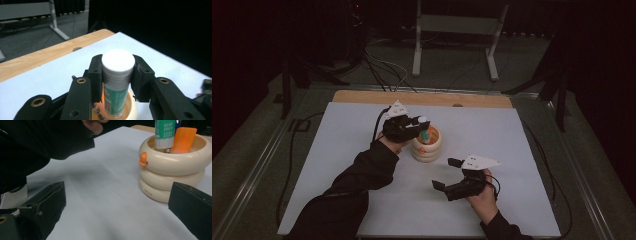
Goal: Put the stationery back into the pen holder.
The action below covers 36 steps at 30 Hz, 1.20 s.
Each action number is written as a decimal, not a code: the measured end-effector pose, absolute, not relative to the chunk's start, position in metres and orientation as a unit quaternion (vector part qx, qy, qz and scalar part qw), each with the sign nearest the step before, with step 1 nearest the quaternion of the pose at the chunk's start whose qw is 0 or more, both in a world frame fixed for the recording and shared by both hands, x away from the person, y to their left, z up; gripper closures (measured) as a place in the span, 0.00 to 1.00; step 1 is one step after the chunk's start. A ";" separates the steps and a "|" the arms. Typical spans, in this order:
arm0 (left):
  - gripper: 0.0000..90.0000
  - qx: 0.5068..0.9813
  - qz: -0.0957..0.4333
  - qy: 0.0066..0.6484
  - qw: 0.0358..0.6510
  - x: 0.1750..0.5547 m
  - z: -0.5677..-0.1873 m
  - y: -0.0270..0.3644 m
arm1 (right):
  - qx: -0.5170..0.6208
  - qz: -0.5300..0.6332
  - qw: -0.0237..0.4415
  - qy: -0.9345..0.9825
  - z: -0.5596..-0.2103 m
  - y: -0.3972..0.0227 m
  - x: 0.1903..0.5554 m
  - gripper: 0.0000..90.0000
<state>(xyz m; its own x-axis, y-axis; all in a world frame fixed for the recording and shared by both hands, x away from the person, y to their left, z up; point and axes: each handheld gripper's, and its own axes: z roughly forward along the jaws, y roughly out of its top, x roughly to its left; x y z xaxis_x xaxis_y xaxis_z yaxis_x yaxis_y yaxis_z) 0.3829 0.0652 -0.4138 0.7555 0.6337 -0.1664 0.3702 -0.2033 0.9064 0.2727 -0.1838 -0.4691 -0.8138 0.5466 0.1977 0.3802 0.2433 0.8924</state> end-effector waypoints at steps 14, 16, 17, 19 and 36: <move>0.73 0.783 0.115 0.332 0.514 0.387 -0.428 0.056 | 0.297 0.540 0.074 0.784 -0.469 -0.184 0.273 0.01; 0.71 0.781 0.119 0.337 0.511 0.386 -0.428 0.056 | 0.296 0.540 0.074 0.785 -0.469 -0.184 0.273 0.01; 0.66 0.779 0.119 0.345 0.510 0.387 -0.427 0.056 | 0.296 0.539 0.074 0.785 -0.469 -0.183 0.273 0.01; 0.50 0.774 0.116 0.357 0.510 0.387 -0.423 0.058 | 0.296 0.538 0.074 0.786 -0.469 -0.183 0.273 0.01; 0.01 0.769 0.075 0.328 0.543 0.356 -0.413 0.094 | 0.295 0.538 0.073 0.786 -0.469 -0.182 0.272 0.01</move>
